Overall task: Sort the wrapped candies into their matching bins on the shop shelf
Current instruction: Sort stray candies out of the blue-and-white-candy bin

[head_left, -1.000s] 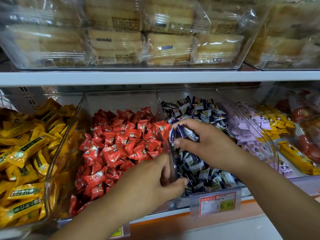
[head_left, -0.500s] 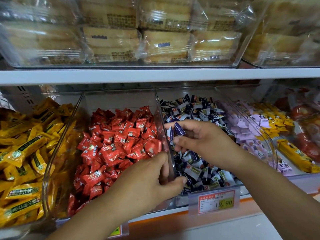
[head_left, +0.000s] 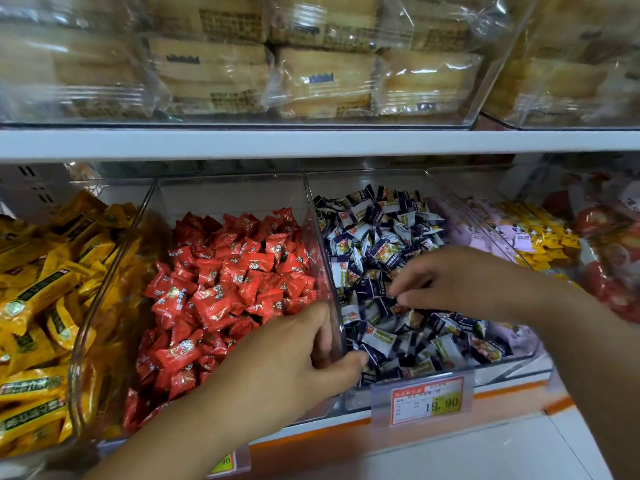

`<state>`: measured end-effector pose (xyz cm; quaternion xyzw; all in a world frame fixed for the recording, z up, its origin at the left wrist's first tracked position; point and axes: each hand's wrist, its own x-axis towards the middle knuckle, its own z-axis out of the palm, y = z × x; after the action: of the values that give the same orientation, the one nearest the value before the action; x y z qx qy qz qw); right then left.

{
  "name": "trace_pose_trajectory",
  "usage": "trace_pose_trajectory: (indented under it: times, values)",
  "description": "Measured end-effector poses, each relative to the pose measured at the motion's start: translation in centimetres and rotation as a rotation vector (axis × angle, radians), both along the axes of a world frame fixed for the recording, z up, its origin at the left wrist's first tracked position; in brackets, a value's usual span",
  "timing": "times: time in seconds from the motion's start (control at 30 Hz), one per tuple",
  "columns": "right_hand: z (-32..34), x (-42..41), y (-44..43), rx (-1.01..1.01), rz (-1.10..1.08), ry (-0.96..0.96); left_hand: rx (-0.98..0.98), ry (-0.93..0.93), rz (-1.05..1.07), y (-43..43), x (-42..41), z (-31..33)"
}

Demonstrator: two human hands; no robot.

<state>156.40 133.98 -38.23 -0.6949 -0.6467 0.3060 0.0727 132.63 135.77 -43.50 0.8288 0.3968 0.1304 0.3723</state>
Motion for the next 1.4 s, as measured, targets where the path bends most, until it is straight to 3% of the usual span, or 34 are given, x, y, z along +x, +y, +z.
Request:
trace_pose_trajectory:
  times: [0.13, 0.3, 0.5, 0.63, 0.87, 1.1, 1.23, 1.3, 1.4]
  values:
    - [-3.8, -1.8, 1.5, -0.086, 0.071, -0.266, 0.003, -0.012, 0.0, 0.0, 0.0, 0.0]
    - [-5.3, -2.8, 2.3, -0.191, 0.136, -0.407, 0.013, -0.024, 0.013, -0.1, 0.1, 0.0]
    - [-4.1, -1.5, 2.3, -0.166, 0.007, -0.012, 0.006, -0.024, 0.008, -0.3, 0.2, 0.2]
    - [-4.5, -2.1, 2.4, -0.22, 0.041, -0.075, -0.001, -0.014, 0.025, -0.3, 0.3, 0.4]
    - [-5.3, -1.5, 2.4, -0.081, -0.046, 0.145, 0.0, -0.017, 0.022, -0.5, 0.3, 0.5]
    - [-3.5, -0.1, 1.1, 0.239, -0.128, 0.496, -0.024, -0.02, 0.003, -0.2, 0.1, 0.4]
    - [-1.9, -0.1, 0.3, 0.218, -0.12, 0.742, -0.019, -0.022, 0.0, -0.1, 0.1, 0.3]
    - [-1.8, -0.2, 0.2, 0.217, -0.149, 0.739, -0.018, -0.027, 0.002, -0.1, 0.0, 0.2]
    - [-2.1, -0.1, 0.2, 0.337, -0.189, 0.563, -0.015, -0.023, -0.001, -0.1, -0.2, 0.1]
